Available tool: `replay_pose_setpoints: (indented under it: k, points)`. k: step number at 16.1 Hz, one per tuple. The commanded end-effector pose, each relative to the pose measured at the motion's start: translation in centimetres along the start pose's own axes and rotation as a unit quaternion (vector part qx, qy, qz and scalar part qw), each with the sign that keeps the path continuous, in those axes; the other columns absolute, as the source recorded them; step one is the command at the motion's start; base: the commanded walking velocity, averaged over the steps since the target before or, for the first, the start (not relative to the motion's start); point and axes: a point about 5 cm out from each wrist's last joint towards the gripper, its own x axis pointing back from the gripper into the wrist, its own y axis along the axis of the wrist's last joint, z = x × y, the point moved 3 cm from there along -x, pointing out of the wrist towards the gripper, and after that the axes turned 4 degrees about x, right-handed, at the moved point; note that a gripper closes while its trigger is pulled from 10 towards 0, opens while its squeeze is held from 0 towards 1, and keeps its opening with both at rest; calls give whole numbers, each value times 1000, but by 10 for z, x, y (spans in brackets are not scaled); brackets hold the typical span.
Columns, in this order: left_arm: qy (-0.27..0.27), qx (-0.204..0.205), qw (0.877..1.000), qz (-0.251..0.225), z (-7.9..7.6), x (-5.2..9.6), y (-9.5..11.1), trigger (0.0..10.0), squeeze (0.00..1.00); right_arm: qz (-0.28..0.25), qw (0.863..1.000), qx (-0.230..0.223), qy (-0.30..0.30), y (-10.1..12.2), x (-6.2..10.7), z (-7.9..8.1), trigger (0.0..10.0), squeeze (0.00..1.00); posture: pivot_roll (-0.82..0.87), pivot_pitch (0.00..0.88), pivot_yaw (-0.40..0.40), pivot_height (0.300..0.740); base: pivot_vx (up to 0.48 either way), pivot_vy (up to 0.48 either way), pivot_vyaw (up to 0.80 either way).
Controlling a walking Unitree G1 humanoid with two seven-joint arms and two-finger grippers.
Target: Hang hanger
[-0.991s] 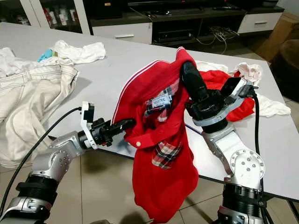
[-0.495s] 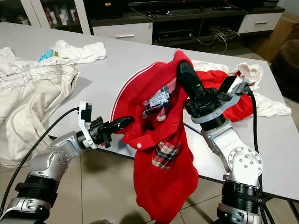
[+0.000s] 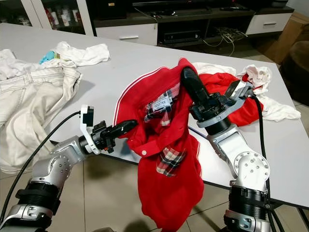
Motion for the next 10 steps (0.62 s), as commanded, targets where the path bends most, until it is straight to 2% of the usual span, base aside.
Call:
replay_pose_setpoints:
  k: [1,5,6,7,10]
  points:
    - [-3,-6,1000,-5,-2,0,5,0,0,-2,1000,12,4,4,-4,3,10000,0,-53,0,19,740,0,0,0]
    - [3,-2,1000,-13,0,1,6,0,0,10,1000,27,-12,0,-2,-2,10000,0,-55,0,20,740,0,0,0]
    - [9,-1,1000,-21,2,1,8,0,0,10,999,28,-16,-1,0,-4,10000,792,-51,0,18,740,0,0,0]
    - [12,0,1000,-25,2,1,10,0,0,9,999,27,-17,-1,1,-5,10000,992,-50,0,17,740,0,0,0]
    - [16,3,999,-37,4,2,14,0,0,43,996,49,-53,-8,6,-17,10000,1000,-50,0,16,740,0,0,0]
